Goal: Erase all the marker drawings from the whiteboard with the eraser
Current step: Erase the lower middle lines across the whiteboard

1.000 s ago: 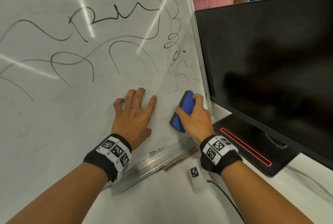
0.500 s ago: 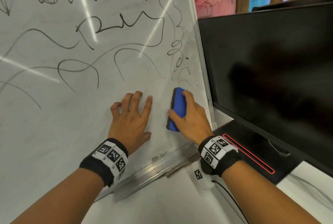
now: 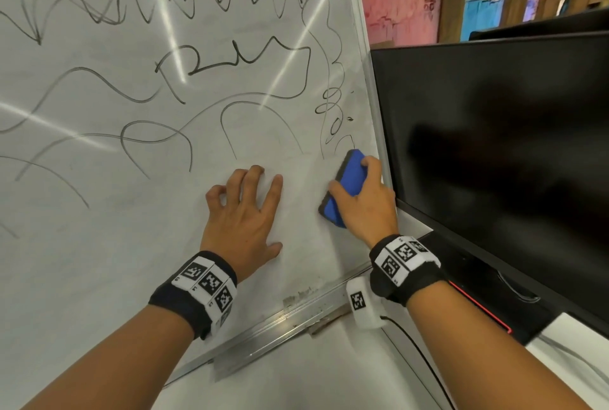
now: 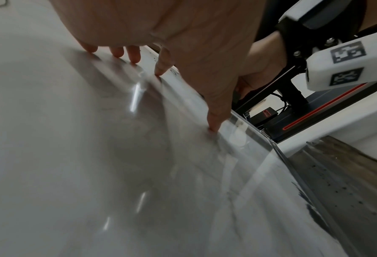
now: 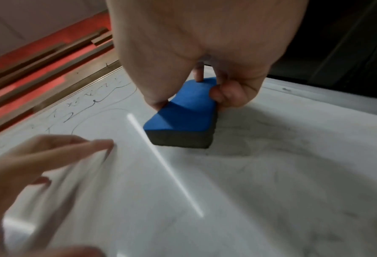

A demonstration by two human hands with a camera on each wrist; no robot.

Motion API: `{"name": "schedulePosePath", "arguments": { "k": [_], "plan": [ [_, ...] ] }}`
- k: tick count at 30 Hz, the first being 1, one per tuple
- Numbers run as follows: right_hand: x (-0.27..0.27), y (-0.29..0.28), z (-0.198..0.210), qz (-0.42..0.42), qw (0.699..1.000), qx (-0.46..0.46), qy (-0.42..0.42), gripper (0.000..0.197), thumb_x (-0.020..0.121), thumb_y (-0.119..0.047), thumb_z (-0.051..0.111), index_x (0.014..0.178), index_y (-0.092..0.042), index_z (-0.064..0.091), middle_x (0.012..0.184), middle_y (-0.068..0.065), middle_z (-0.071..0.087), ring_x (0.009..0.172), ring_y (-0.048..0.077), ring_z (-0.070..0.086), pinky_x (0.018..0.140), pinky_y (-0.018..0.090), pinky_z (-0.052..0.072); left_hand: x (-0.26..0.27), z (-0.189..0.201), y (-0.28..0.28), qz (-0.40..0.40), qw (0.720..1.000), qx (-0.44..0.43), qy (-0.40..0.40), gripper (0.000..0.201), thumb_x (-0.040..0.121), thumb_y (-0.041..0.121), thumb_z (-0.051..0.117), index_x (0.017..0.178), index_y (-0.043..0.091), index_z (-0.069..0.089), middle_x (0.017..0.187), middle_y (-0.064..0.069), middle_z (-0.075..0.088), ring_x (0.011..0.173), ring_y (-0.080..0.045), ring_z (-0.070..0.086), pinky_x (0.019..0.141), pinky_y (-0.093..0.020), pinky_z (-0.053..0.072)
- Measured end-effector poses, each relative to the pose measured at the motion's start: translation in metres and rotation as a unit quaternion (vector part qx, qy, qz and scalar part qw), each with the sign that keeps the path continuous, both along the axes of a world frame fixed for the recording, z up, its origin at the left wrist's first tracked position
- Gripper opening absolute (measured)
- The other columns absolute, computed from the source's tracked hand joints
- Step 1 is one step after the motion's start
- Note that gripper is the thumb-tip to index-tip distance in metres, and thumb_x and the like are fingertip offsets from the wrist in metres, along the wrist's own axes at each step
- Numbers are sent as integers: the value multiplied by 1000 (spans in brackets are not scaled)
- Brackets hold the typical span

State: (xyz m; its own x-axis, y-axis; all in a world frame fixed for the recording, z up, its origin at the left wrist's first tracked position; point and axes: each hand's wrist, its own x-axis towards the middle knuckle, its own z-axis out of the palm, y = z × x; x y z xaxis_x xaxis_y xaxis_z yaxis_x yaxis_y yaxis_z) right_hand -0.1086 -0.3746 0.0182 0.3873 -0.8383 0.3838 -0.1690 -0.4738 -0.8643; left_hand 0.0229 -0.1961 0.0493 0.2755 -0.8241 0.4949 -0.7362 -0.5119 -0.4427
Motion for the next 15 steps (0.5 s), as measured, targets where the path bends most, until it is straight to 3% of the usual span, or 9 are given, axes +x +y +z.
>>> {"name": "schedulePosePath", "arguments": {
  "k": [7, 10, 15],
  "plan": [
    [-5, 16, -31, 66, 991, -70, 88, 68, 79, -51, 68, 131, -40, 26, 94, 1, 59, 73, 21, 63, 66, 46, 61, 3, 0, 4, -1, 1000, 3, -4, 119, 51, 68, 82, 149, 17, 38, 147, -21, 31, 133, -41, 30, 94, -57, 30],
    [-5, 3, -23, 34, 995, -65, 65, 61, 81, -44, 68, 128, -39, 28, 94, 4, 58, 74, 24, 63, 67, 48, 60, 3, 1, 5, -2, 1000, 2, -5, 119, 51, 68, 81, 149, 17, 38, 147, -20, 30, 133, -40, 30, 95, -56, 29],
    [5, -12, 3, -21, 992, -125, 26, 62, 89, -35, 64, 141, -37, 31, 106, 5, 45, 84, 23, 55, 75, 43, 57, 4, 2, 5, -4, 1000, 7, -4, 119, 52, 70, 80, 150, 17, 37, 148, -20, 30, 133, -40, 31, 96, -55, 26]
  ]
}}
